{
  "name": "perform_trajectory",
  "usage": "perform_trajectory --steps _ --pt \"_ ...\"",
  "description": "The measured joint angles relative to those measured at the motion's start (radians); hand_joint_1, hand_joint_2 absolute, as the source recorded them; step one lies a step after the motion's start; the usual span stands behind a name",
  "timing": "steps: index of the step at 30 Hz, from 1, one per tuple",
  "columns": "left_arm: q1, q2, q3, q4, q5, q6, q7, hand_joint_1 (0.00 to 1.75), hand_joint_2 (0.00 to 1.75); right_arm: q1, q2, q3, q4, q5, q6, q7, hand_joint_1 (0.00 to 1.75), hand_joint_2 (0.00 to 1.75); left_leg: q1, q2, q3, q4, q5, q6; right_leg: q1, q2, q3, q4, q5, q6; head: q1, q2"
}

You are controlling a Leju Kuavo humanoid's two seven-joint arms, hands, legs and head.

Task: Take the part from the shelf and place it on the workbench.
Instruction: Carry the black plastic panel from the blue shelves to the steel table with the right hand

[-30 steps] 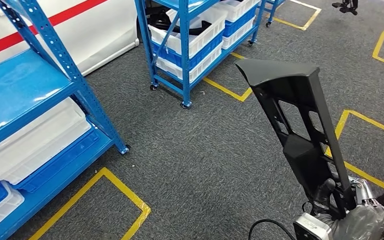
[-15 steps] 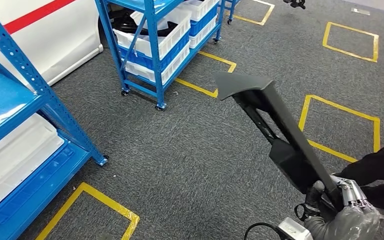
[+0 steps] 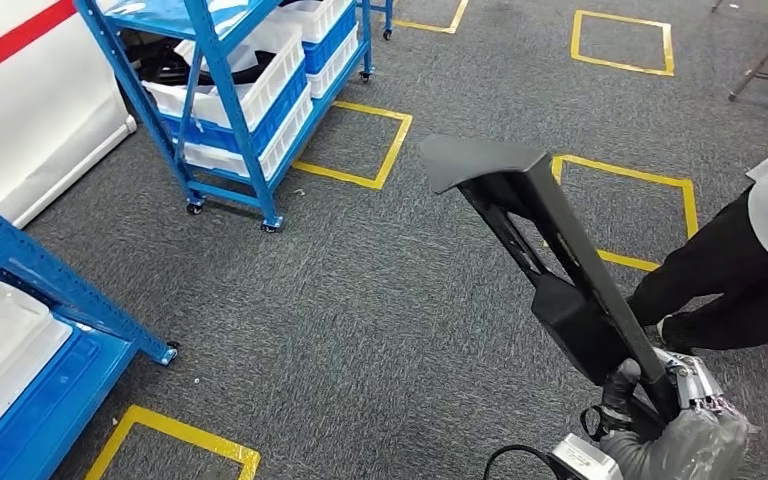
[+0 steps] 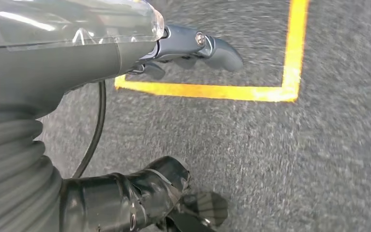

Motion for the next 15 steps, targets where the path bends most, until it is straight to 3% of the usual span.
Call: perform_trajectory --steps 2,3,5,7,9,11,13,15 --pt "0.003 0.0 0.0 0.0 0.0 0.0 0.001 0.0 1.75 0.0 0.0 0.001 0.0 0.0 0.0 0.0 1.75 1.75 0.001 -0.013 -0.057 0.111 -0.033 -0.003 0.0 0.027 -0.002 0.004 0.0 -0.001 0.0 0.0" --pt "0.005 0.0 0.0 0.0 0.0 0.0 0.001 0.0 1.75 0.0 0.0 0.001 0.0 0.0 0.0 0.0 1.75 1.75 0.002 -0.014 -0.064 0.118 -0.019 -0.005 -0.001 0.042 -0.002 0.007 -0.001 0.0 0.0 0.0" --pt "0.005 0.001 0.001 0.0 0.0 0.0 0.001 0.0 1.75 0.0 0.0 0.001 0.0 0.0 0.0 0.0 1.75 1.75 0.007 -0.026 -0.028 0.02 0.055 -0.006 -0.003 0.07 -0.002 0.016 -0.004 0.004 0.0 0.0" --pt "0.004 0.002 0.001 0.0 0.0 0.0 0.001 0.0 1.75 0.0 0.0 0.001 0.0 0.0 0.0 0.0 1.75 1.75 0.015 -0.075 0.018 -0.098 0.106 -0.006 -0.003 0.095 -0.01 0.03 -0.009 0.013 0.0 0.0" --pt "0.003 0.002 0.001 0.0 0.0 0.0 0.001 0.0 1.75 0.0 0.0 0.001 -0.001 0.0 0.0 0.0 1.75 1.75 0.015 -0.105 0.031 -0.137 0.11 -0.001 -0.004 0.116 -0.023 0.038 -0.008 0.026 0.0 0.0" --pt "0.001 0.002 0.001 0.0 0.0 0.0 0.001 0.0 1.75 0.002 0.0 0.001 -0.001 -0.002 0.0 0.0 1.75 1.75 0.013 -0.085 0.033 -0.143 0.117 0.012 -0.009 0.131 -0.03 0.036 -0.002 0.039 0.0 0.0" --pt "0.001 0.002 0.001 0.0 0.0 0.0 0.001 0.0 1.75 0.004 0.0 0.001 -0.001 -0.007 0.0 0.001 1.75 1.75 0.014 -0.06 0.034 -0.152 0.124 0.026 -0.008 0.096 -0.046 0.064 -0.02 0.048 0.001 0.0" --pt "0.002 0.002 0.001 0.0 -0.001 0.0 0.001 0.0 1.75 0.003 0.0 0.001 -0.002 -0.015 0.0 0.001 1.75 1.75 0.012 -0.034 0.035 -0.157 0.127 0.034 -0.006 0.038 -0.095 0.168 -0.08 0.054 0.001 0.0"
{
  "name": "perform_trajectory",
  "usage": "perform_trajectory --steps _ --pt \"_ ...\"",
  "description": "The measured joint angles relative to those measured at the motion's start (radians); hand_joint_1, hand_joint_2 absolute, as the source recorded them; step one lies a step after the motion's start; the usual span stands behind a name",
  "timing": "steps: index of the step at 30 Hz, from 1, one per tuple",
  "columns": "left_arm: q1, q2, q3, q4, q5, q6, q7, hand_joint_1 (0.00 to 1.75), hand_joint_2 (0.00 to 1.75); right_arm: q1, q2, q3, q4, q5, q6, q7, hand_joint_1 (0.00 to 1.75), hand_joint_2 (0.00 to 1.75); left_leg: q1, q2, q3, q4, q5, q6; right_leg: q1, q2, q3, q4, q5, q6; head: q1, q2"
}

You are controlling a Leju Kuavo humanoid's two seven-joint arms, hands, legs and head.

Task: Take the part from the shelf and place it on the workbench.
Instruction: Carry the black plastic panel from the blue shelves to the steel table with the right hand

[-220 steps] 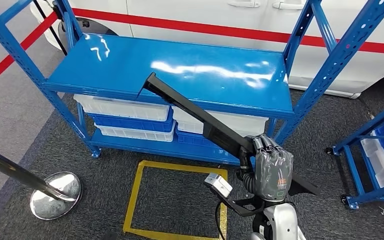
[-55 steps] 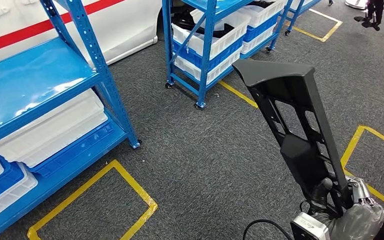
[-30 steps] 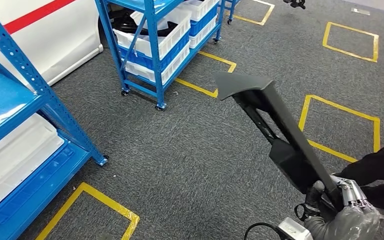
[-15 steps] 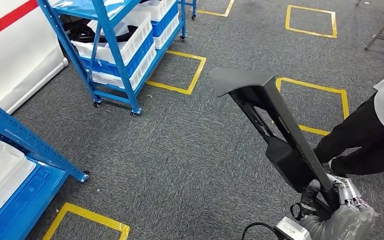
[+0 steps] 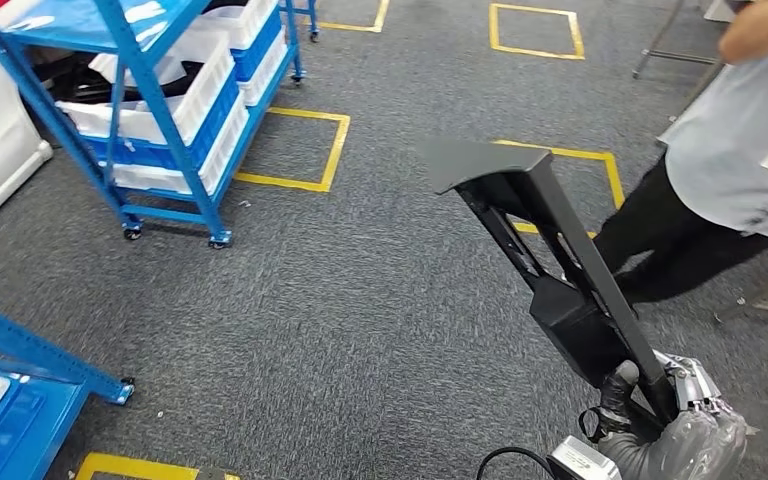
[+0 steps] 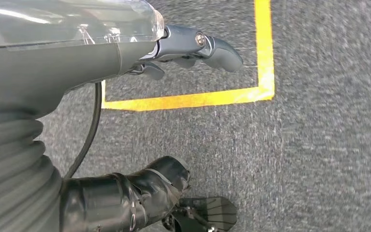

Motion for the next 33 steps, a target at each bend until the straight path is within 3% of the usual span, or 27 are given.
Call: perform_trajectory --steps 2,3,4,5,7,9,11,12,14,16,17,18,19,20,22,23,25,27,29,31,33 --pt "0.002 0.0 0.0 0.0 0.0 0.0 0.0 0.0 1.75 0.0 0.0 0.0 0.0 -0.006 0.0 -0.001 1.75 1.75 -0.004 0.029 -0.001 0.0 -0.002 0.003 -0.002 -0.019 -0.056 0.119 -0.049 0.005 0.0 0.0" --pt "0.003 0.001 0.0 0.0 -0.001 0.0 0.0 0.0 1.75 0.001 0.0 0.0 0.0 -0.009 0.0 -0.002 1.75 1.75 -0.006 0.043 0.0 0.0 -0.003 0.004 -0.003 -0.021 -0.065 0.138 -0.048 0.005 0.0 0.0" --pt "0.002 0.001 0.0 0.0 -0.001 0.0 0.0 0.0 1.75 0.002 0.0 0.0 0.0 -0.012 0.0 -0.003 1.75 1.75 -0.007 0.056 0.001 0.0 -0.005 0.004 -0.004 -0.024 -0.054 0.12 -0.03 0.004 0.0 0.0" --pt "0.001 0.001 0.0 0.0 -0.001 0.0 0.0 0.0 1.75 0.002 0.0 0.0 0.0 -0.017 0.0 -0.004 1.75 1.75 -0.008 0.067 0.003 0.0 -0.007 0.003 -0.003 -0.031 -0.022 0.063 0.002 0.0 0.0 0.0" --pt "-0.001 0.0 0.0 0.0 -0.002 0.001 -0.002 0.0 1.75 0.001 0.0 0.0 -0.001 -0.031 0.0 -0.009 1.75 1.75 -0.01 0.086 0.009 0.0 -0.012 -0.002 0.007 -0.072 0.055 -0.077 0.051 -0.011 0.0 0.0" --pt "-0.002 0.0 0.0 0.0 -0.001 0.004 -0.005 0.0 1.75 -0.001 0.0 0.0 -0.003 -0.047 0.0 -0.017 1.75 1.75 -0.013 0.103 0.014 -0.001 -0.016 -0.009 0.019 -0.097 0.087 -0.144 0.061 -0.022 0.0 0.0" --pt "-0.005 -0.003 0.0 0.0 0.001 0.006 -0.009 0.0 1.75 0.0 -0.001 -0.002 -0.005 -0.061 0.0 -0.022 1.75 1.75 -0.015 0.121 0.02 -0.004 -0.019 -0.018 0.022 -0.079 0.089 -0.151 0.062 -0.031 0.0 0.0" --pt "-0.006 -0.004 0.001 0.0 0.001 0.006 -0.01 0.0 1.75 0.002 -0.001 -0.004 -0.006 -0.065 0.0 -0.022 1.75 1.75 -0.014 0.121 0.023 -0.002 -0.025 -0.022 0.019 -0.069 0.093 -0.157 0.065 -0.036 0.0 0.0" --pt "-0.007 -0.006 0.001 0.0 0.0 0.006 -0.01 0.0 1.75 0.005 -0.001 -0.007 -0.009 -0.071 0.0 -0.022 1.75 1.75 -0.013 0.083 0.005 0.051 -0.061 -0.03 0.012 -0.049 0.103 -0.172 0.072 -0.046 -0.001 0.0" --pt "-0.005 -0.006 0.001 0.0 0.0 0.006 -0.008 0.0 1.75 0.008 -0.001 -0.01 -0.011 -0.076 0.0 -0.022 1.75 1.75 -0.01 0.035 -0.053 0.176 -0.124 -0.034 0.009 -0.028 0.105 -0.175 0.073 -0.053 -0.002 0.0" --pt "-0.002 -0.006 0.001 0.0 0.0 0.006 -0.008 0.0 1.75 0.01 -0.001 -0.011 -0.011 -0.077 0.0 -0.022 1.75 1.75 -0.009 0.026 -0.085 0.238 -0.146 -0.036 0.008 -0.016 0.105 -0.173 0.072 -0.055 -0.002 0.0" --pt "0.0 -0.006 0.001 0.0 0.0 0.005 -0.007 0.0 1.75 0.013 -0.001 -0.013 -0.011 -0.078 0.0 -0.022 1.75 1.75 -0.008 0.022 -0.106 0.274 -0.15 -0.038 0.008 -0.002 0.106 -0.171 0.071 -0.056 -0.002 0.0" --pt "0.002 -0.006 0.001 0.0 0.0 0.005 -0.008 0.0 1.75 0.017 -0.001 -0.014 -0.011 -0.079 0.0 -0.023 1.75 1.75 -0.007 0.021 -0.11 0.274 -0.133 -0.039 0.007 0.013 0.106 -0.168 0.07 -0.055 -0.002 0.0" --pt "0.003 -0.006 0.001 0.0 0.001 0.005 -0.009 0.0 1.75 0.018 -0.001 -0.016 -0.011 -0.08 0.0 -0.024 1.75 1.75 -0.004 0.017 -0.096 0.232 -0.097 -0.041 0.005 0.029 0.106 -0.163 0.067 -0.053 -0.002 0.0" --pt "0.003 -0.006 0.002 0.0 0.001 0.005 -0.013 0.0 1.75 0.02 -0.001 -0.018 -0.011 -0.081 0.0 -0.027 1.75 1.75 0.002 -0.015 -0.045 0.103 -0.026 -0.043 0.002 0.056 0.103 -0.147 0.057 -0.043 -0.002 0.0" --pt "0.002 -0.006 0.002 0.0 0.002 0.004 -0.016 0.0 1.75 0.02 -0.001 -0.019 -0.012 -0.081 0.0 -0.03 1.75 1.75 0.004 -0.034 -0.025 0.056 -0.01 -0.042 0.002 0.067 0.099 -0.138 0.053 -0.036 -0.002 0.0" --pt "-0.001 -0.007 0.002 0.0 0.002 0.004 -0.02 0.0 1.75 0.022 -0.001 -0.022 -0.013 -0.082 0.0 -0.035 1.75 1.75 0.002 -0.054 -0.013 0.028 -0.013 -0.035 0.0 0.086 0.088 -0.13 0.051 -0.024 -0.002 0.0" --pt "-0.003 -0.008 0.002 0.0 0.003 0.002 -0.022 0.0 1.75 0.028 -0.001 -0.028 -0.014 -0.083 0.0 -0.038 1.75 1.75 0.002 -0.034 -0.011 0.02 -0.009 -0.023 -0.005 0.097 0.082 -0.13 0.054 -0.013 -0.002 0.0" --pt "-0.002 -0.009 0.003 0.0 0.004 0.001 -0.023 0.0 1.75 0.032 -0.001 -0.035 -0.016 -0.084 0.0 -0.04 1.75 1.75 0.004 -0.012 -0.007 0.01 -0.003 -0.011 -0.003 0.06 0.063 -0.093 0.031 -0.005 -0.001 0.0" --pt "-0.001 -0.009 0.003 0.0 0.004 0.0 -0.025 0.0 1.75 0.031 -0.001 -0.04 -0.017 -0.084 0.0 -0.042 1.75 1.75 0.002 0.011 -0.006 0.005 -0.002 -0.003 -0.001 0.005 0.012 0.007 -0.022 0.002 -0.001 0.0" --pt "0.002 -0.009 0.004 0.0 0.004 0.0 -0.025 0.0 1.75 0.032 -0.001 -0.042 -0.018 -0.085 0.0 -0.043 1.75 1.75 -0.001 0.038 -0.006 0.005 -0.005 0.001 -0.004 -0.014 -0.042 0.109 -0.056 0.006 -0.001 0.0"
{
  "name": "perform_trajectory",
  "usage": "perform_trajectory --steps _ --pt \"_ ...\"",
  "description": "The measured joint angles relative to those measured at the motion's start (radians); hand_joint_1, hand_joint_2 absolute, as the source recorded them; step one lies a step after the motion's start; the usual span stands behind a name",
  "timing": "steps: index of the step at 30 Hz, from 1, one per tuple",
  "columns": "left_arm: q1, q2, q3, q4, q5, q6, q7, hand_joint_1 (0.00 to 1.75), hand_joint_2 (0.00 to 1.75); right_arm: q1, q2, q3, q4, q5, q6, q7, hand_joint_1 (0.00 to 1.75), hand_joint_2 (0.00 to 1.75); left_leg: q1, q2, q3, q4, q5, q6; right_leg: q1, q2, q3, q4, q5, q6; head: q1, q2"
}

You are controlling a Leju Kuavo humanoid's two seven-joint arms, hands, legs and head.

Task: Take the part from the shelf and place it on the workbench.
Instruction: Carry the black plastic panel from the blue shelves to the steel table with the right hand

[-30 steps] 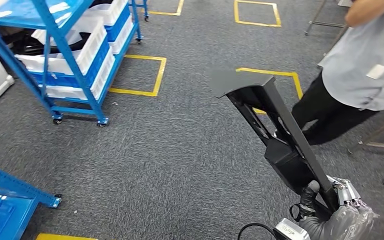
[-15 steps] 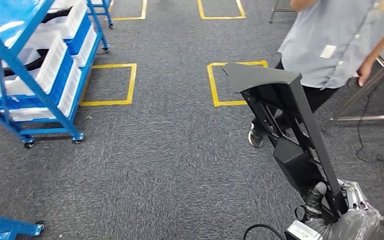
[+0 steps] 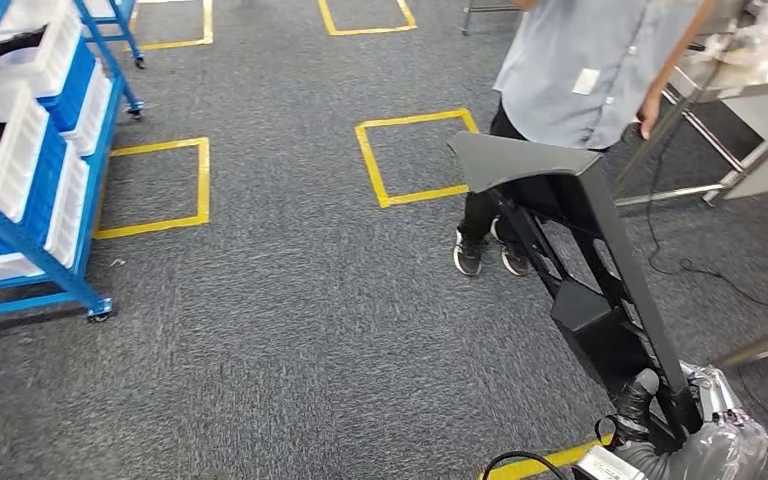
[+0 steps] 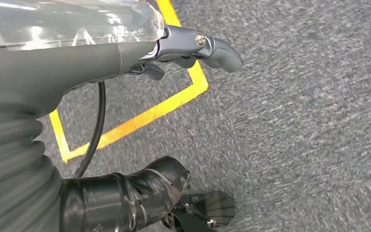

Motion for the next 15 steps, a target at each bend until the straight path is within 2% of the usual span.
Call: perform_trajectory --steps 1,2,3,5,6,7,9,10,12,13,14,15 --pt "0.0 0.0 0.0 0.0 0.001 0.0 0.0 0.0 1.75 0.001 0.0 -0.002 0.0 -0.001 0.0 -0.001 1.75 1.75 -0.001 0.013 0.001 0.0 -0.002 0.0 -0.001 -0.005 -0.008 0.014 0.005 0.0 0.0 0.0" --pt "0.0 0.0 0.001 0.0 0.001 0.0 0.0 0.0 1.75 0.002 0.0 -0.003 0.0 -0.002 0.0 -0.002 1.75 1.75 -0.002 0.025 0.003 0.0 -0.004 0.0 -0.001 -0.01 0.003 -0.01 0.028 -0.001 0.0 0.0" --pt "-0.001 0.0 0.001 0.0 0.002 0.0 -0.001 0.0 1.75 0.002 0.0 -0.005 -0.001 -0.003 0.0 -0.004 1.75 1.75 -0.003 0.036 0.007 0.0 -0.007 -0.002 0.001 -0.019 0.035 -0.07 0.063 -0.005 0.0 0.0" --pt "-0.001 0.0 0.002 0.0 0.003 -0.002 -0.001 0.0 1.75 0.001 0.0 -0.007 -0.002 -0.004 0.0 -0.007 1.75 1.75 -0.005 0.055 0.015 0.0 -0.013 -0.006 0.011 -0.058 0.102 -0.199 0.11 -0.017 0.0 0.0" --pt "-0.002 0.0 0.002 0.0 0.003 -0.002 -0.002 0.0 1.75 0.001 0.0 -0.008 -0.003 -0.005 0.0 -0.008 1.75 1.75 -0.007 0.064 0.018 -0.001 -0.015 -0.01 0.017 -0.071 0.121 -0.237 0.118 -0.023 0.0 0.0" --pt "-0.002 -0.001 0.002 0.0 0.003 -0.003 -0.002 0.0 1.75 0.001 0.001 -0.009 -0.004 -0.006 0.0 -0.008 1.75 1.75 -0.008 0.072 0.021 -0.002 -0.017 -0.014 0.023 -0.076 0.125 -0.25 0.116 -0.027 0.0 0.0" --pt "-0.004 -0.002 0.002 0.0 0.003 -0.003 -0.002 0.0 1.75 0.003 0.001 -0.01 -0.005 -0.006 0.0 -0.008 1.75 1.75 -0.008 0.089 0.026 -0.006 -0.02 -0.025 0.023 -0.054 0.125 -0.258 0.12 -0.037 0.0 0.0" --pt "-0.005 -0.003 0.003 0.0 0.003 -0.003 -0.003 0.0 1.75 0.005 0.002 -0.011 -0.005 -0.006 0.0 -0.008 1.75 1.75 -0.007 0.08 0.028 -0.002 -0.026 -0.03 0.02 -0.043 0.13 -0.266 0.124 -0.042 0.0 0.0" --pt "-0.005 -0.004 0.003 0.0 0.003 -0.004 -0.005 0.0 1.75 0.006 0.003 -0.013 -0.007 -0.006 0.0 -0.009 1.75 1.75 -0.006 0.032 0.006 0.056 -0.064 -0.037 0.012 -0.024 0.14 -0.282 0.132 -0.052 0.0 0.0" --pt "-0.005 -0.003 0.003 0.0 0.003 -0.005 -0.006 0.0 1.75 0.005 0.004 -0.014 -0.007 -0.006 0.0 -0.01 1.75 1.75 -0.004 0.004 -0.021 0.116 -0.094 -0.039 0.011 -0.015 0.142 -0.284 0.133 -0.055 0.0 0.0" --pt "-0.003 -0.003 0.003 0.0 0.003 -0.006 -0.007 0.0 1.75 0.005 0.005 -0.014 -0.007 -0.006 0.0 -0.01 1.75 1.75 -0.004 -0.011 -0.056 0.184 -0.124 -0.04 0.011 -0.004 0.142 -0.284 0.132 -0.058 -0.001 0.0" --pt "-0.001 -0.003 0.003 0.0 0.003 -0.006 -0.007 0.0 1.75 0.005 0.006 -0.014 -0.007 -0.006 0.0 -0.01 1.75 1.75 -0.004 -0.015 -0.086 0.239 -0.14 -0.042 0.011 0.01 0.142 -0.283 0.132 -0.059 -0.001 0.0"
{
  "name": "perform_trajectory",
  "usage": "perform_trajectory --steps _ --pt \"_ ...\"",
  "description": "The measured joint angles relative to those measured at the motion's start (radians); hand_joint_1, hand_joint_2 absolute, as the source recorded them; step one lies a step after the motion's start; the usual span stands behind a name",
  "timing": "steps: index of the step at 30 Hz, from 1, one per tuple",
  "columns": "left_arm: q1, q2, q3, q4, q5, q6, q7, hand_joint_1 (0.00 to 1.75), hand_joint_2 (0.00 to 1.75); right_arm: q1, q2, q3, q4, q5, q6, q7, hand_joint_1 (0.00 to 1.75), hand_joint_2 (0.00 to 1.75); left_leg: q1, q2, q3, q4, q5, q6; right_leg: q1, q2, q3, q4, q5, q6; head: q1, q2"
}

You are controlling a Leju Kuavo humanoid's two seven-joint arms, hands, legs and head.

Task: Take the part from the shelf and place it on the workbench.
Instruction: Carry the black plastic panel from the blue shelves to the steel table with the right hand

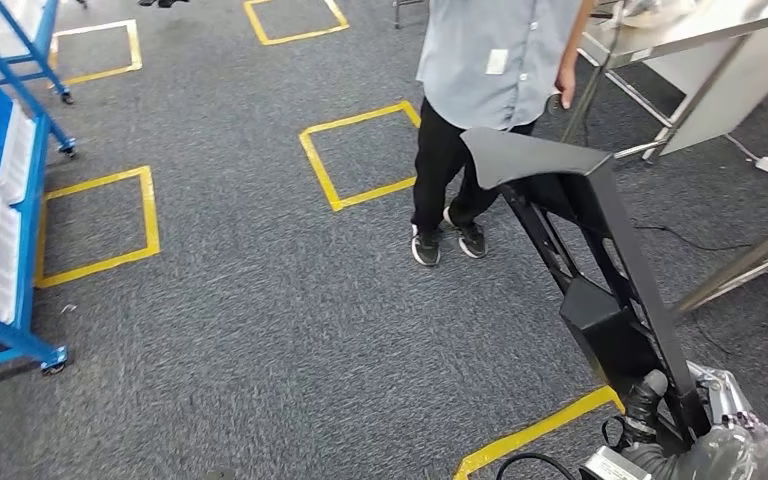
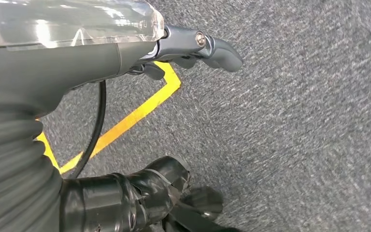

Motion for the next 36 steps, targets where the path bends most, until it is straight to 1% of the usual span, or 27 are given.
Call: perform_trajectory --steps 1,2,3,5,7,8,9,10,12,13,14,15,16,17,18,19,21,23,25,27,29,30,31,32,33,34,36 --pt "0.002 0.0 0.0 0.0 0.0 0.0 0.0 0.0 1.75 0.001 0.001 0.0 0.0 0.0 0.0 0.0 1.75 1.75 0.0 -0.001 -0.018 0.028 0.001 -0.001 0.0 0.014 0.0 0.002 -0.001 -0.001 0.0 0.0" --pt "0.003 0.0 0.0 0.0 0.0 0.0 -0.001 0.0 1.75 0.002 0.001 0.0 0.0 0.0 0.0 0.0 1.75 1.75 0.0 -0.002 -0.017 0.015 0.024 -0.001 0.0 0.029 0.001 0.004 -0.002 0.0 0.0 0.0" --pt "0.003 0.001 0.001 0.0 0.0 0.0 -0.003 0.0 1.75 0.002 0.002 0.0 0.0 0.0 0.0 0.0 1.75 1.75 0.0 -0.007 0.001 -0.033 0.061 0.0 -0.001 0.044 0.001 0.008 -0.004 0.002 0.0 0.0" --pt "0.002 0.001 0.001 0.0 0.0 0.0 -0.006 0.0 1.75 0.002 0.002 -0.001 0.0 0.0 0.0 0.0 1.75 1.75 0.003 -0.046 0.054 -0.164 0.126 0.005 -0.003 0.069 -0.002 0.021 -0.011 0.01 0.0 0.0" --pt "0.001 0.002 0.0 0.0 0.001 -0.001 -0.01 0.0 1.75 0.002 0.002 -0.001 0.0 0.0 0.0 0.0 1.75 1.75 0.003 -0.08 0.08 -0.228 0.141 0.012 -0.004 0.089 -0.01 0.031 -0.015 0.021 0.0 0.0" --pt "0.0 0.002 0.0 0.0 0.002 -0.001 -0.01 0.0 1.75 0.003 0.002 -0.001 0.0 0.0 0.0 0.0 1.75 1.75 0.002 -0.081 0.083 -0.232 0.138 0.015 -0.005 0.099 -0.015 0.032 -0.014 0.027 0.0 0.0" --pt "-0.001 0.002 0.001 0.0 0.002 -0.001 -0.011 0.0 1.75 0.005 0.002 -0.002 0.0 0.0 0.0 0.0 1.75 1.75 0.001 -0.071 0.084 -0.234 0.14 0.021 -0.007 0.109 -0.017 0.03 -0.012 0.033 0.0 0.0" --pt "-0.002 0.002 0.001 0.0 0.003 -0.001 -0.011 0.0 1.75 0.007 0.002 -0.002 0.0 0.0 0.0 0.0 1.75 1.75 0.002 -0.06 0.087 -0.239 0.143 0.028 -0.008 0.106 -0.019 0.033 -0.013 0.038 0.0 0.0" --pt "-0.002 0.001 0.001 0.0 0.003 -0.001 -0.012 0.0 1.75 0.008 0.002 -0.004 -0.001 0.0 0.0 0.0 1.75 1.75 0.005 -0.034 0.092 -0.252 0.15 0.04 -0.006 0.06 -0.044 0.081 -0.042 0.048 0.002 0.0" --pt "-0.001 0.001 0.001 0.0 0.003 -0.001 -0.012 0.0 1.75 0.007 0.002 -0.005 -0.002 0.0 0.0 0.0 1.75 1.75 0.005 -0.02 0.093 -0.255 0.151 0.044 -0.006 0.027 -0.069 0.132 -0.07 0.053 0.003 0.0" --pt "0.0 0.001 0.001 0.0 0.003 -0.002 -0.012 0.0 1.75 0.006 0.002 -0.005 -0.002 0.0 0.0 0.0 1.75 1.75 0.004 -0.007 0.094 -0.257 0.15 0.046 -0.007 0.004 -0.102 0.195 -0.099 0.057 0.004 0.0" --pt "0.002 0.001 0.002 0.0 0.003 -0.002 -0.012 0.0 1.75 0.006 0.002 -0.005 -0.002 0.0 0.0 0.0 1.75 1.75 0.003 0.007 0.094 -0.257 0.148 0.047 -0.01 -0.006 -0.132 0.252 -0.12 0.061 0.004 0.0" --pt "0.003 0.001 0.002 0.0 0.003 -0.002 -0.012 0.0 1.75 0.006 0.002 -0.005 -0.002 0.0 0.0 0.0 1.75 1.75 0.003 0.021 0.095 -0.256 0.146 0.047 -0.013 -0.012 -0.152 0.286 -0.125 0.065 0.004 0.0" --pt "0.004 0.001 0.002 0.0 0.003 -0.002 -0.012 0.0 1.75 0.007 0.002 -0.005 -0.002 0.0 0.0 0.0 1.75 1.75 0.003 0.034 0.097 -0.256 0.143 0.047 -0.015 -0.017 -0.154 0.287 -0.112 0.067 0.004 0.0" --pt "0.003 0.001 0.002 0.0 0.003 -0.002 -0.012 0.0 1.75 0.008 0.002 -0.005 -0.002 0.0 0.0 0.001 1.75 1.75 0.003 0.046 0.101 -0.256 0.14 0.045 -0.017 -0.024 -0.136 0.249 -0.082 0.067 0.004 0.0" --pt "0.003 0.001 0.002 0.0 0.003 -0.002 -0.012 0.0 1.75 0.008 0.002 -0.005 -0.002 0.0 0.0 0.0 1.75 1.75 0.003 0.057 0.106 -0.256 0.136 0.043 -0.017 -0.037 -0.101 0.182 -0.044 0.065 0.004 0.0" --pt "0.002 0.001 0.002 0.0 0.003 -0.002 -0.012 0.0 1.75 0.007 0.002 -0.005 -0.003 0.0 0.0 0.0 1.75 1.75 0.0 0.077 0.117 -0.256 0.128 0.035 -0.007 -0.075 -0.039 0.062 -0.002 0.055 0.004 0.0" --pt "0.001 0.001 0.002 0.0 0.003 -0.002 -0.012 0.0 1.75 0.006 0.002 -0.005 -0.003 0.0 0.0 0.0 1.75 1.75 -0.003 0.095 0.123 -0.257 0.122 0.024 0.004 -0.086 -0.024 0.026 -0.003 0.042 0.004 0.0" --pt "-0.001 0.0 0.002 0.0 0.003 -0.002 -0.012 0.0 1.75 0.008 0.002 -0.006 -0.004 0.0 0.0 0.0 1.75 1.75 -0.002 0.108 0.13 -0.258 0.115 0.013 0.002 -0.063 -0.023 0.02 -0.001 0.032 0.003 0.0" --pt "-0.003 0.0 0.002 0.0 0.002 -0.003 -0.012 0.0 1.75 0.01 0.002 -0.007 -0.005 0.0 0.0 0.0 1.75 1.75 0.0 0.071 0.121 -0.221 0.087 0.005 -0.005 -0.042 -0.013 0.008 0.003 0.02 0.003 0.0" --pt "-0.003 0.0 0.002 0.0 0.002 -0.003 -0.012 0.0 1.75 0.009 0.003 -0.008 -0.005 0.0 0.0 0.0 1.75 1.75 0.002 0.015 0.068 -0.106 0.028 0.002 -0.007 -0.023 -0.008 0.002 0.004 0.011 0.003 0.0" --pt "-0.001 0.0 0.001 0.0 0.002 -0.003 -0.011 0.0 1.75 0.008 0.003 -0.009 -0.005 0.0 0.0 0.0 1.75 1.75 0.002 0.004 0.032 -0.039 0.002 0.001 -0.006 -0.012 -0.008 0.003 0.004 0.008 0.002 0.0" --pt "0.001 0.0 0.002 0.0 0.001 -0.003 -0.011 0.0 1.75 0.008 0.003 -0.009 -0.005 0.0 0.0 0.0 1.75 1.75 0.002 0.0 0.002 0.013 -0.011 0.0 -0.005 0.002 -0.008 0.005 0.003 0.007 0.003 0.0" --pt "0.003 0.0 0.002 0.0 0.001 -0.003 -0.011 0.0 1.75 0.008 0.003 -0.009 -0.004 0.0 0.0 0.0 1.75 1.75 0.002 -0.001 -0.014 0.032 -0.003 0.0 -0.005 0.016 -0.008 0.007 0.002 0.007 0.003 0.0" --pt "0.005 0.0 0.002 0.0 0.001 -0.003 -0.011 0.0 1.75 0.008 0.003 -0.01 -0.004 0.0 0.0 0.0 1.75 1.75 0.002 -0.002 -0.011 0.012 0.025 0.001 -0.005 0.031 -0.008 0.011 0.0 0.008 0.002 0.0" --pt "0.005 0.0 0.002 0.0 0.001 -0.003 -0.01 0.0 1.75 0.008 0.003 -0.01 -0.004 0.0 0.0 0.0 1.75 1.75 0.003 -0.009 0.007 -0.042 0.066 0.002 -0.006 0.046 -0.007 0.016 -0.003 0.01 0.003 0.0" --pt "0.004 0.001 0.002 0.0 0.001 -0.003 -0.01 0.0 1.75 0.008 0.003 -0.01 -0.004 0.0 0.0 0.0 1.75 1.75 0.006 -0.05 0.055 -0.168 0.127 0.007 -0.006 0.071 -0.011 0.029 -0.01 0.018 0.003 0.0"
